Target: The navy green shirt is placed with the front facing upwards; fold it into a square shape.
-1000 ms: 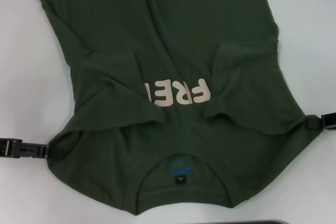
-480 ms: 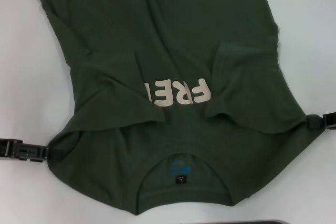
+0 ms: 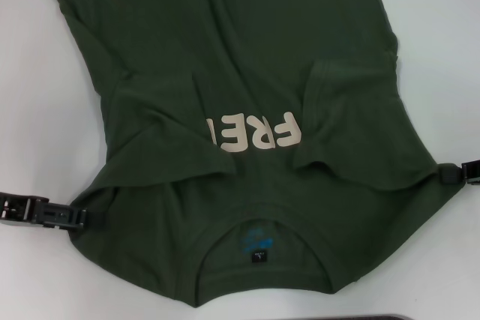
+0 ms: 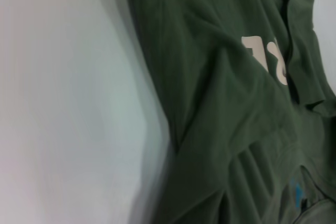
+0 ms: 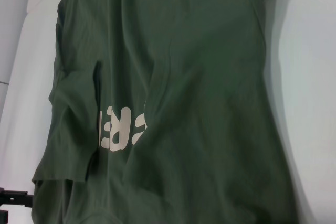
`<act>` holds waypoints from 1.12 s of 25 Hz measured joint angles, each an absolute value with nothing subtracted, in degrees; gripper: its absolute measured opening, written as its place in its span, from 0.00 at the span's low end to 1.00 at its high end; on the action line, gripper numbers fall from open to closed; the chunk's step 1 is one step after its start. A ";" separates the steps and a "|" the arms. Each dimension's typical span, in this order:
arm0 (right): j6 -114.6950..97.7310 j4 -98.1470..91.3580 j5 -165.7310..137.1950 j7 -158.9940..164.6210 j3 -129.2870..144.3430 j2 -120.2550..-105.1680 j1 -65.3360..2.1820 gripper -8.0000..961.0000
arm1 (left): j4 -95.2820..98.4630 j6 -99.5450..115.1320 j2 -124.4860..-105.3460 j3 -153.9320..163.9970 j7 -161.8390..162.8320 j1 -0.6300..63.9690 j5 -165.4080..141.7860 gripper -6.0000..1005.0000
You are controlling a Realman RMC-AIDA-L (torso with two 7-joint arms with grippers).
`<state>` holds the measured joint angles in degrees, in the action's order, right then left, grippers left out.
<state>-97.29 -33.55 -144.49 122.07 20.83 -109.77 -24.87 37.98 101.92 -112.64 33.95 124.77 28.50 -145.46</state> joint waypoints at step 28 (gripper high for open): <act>-96.61 -33.40 -144.49 122.08 20.74 -109.77 -24.96 0.05 | 39.91 103.04 -113.71 31.84 122.69 30.53 -144.77 0.87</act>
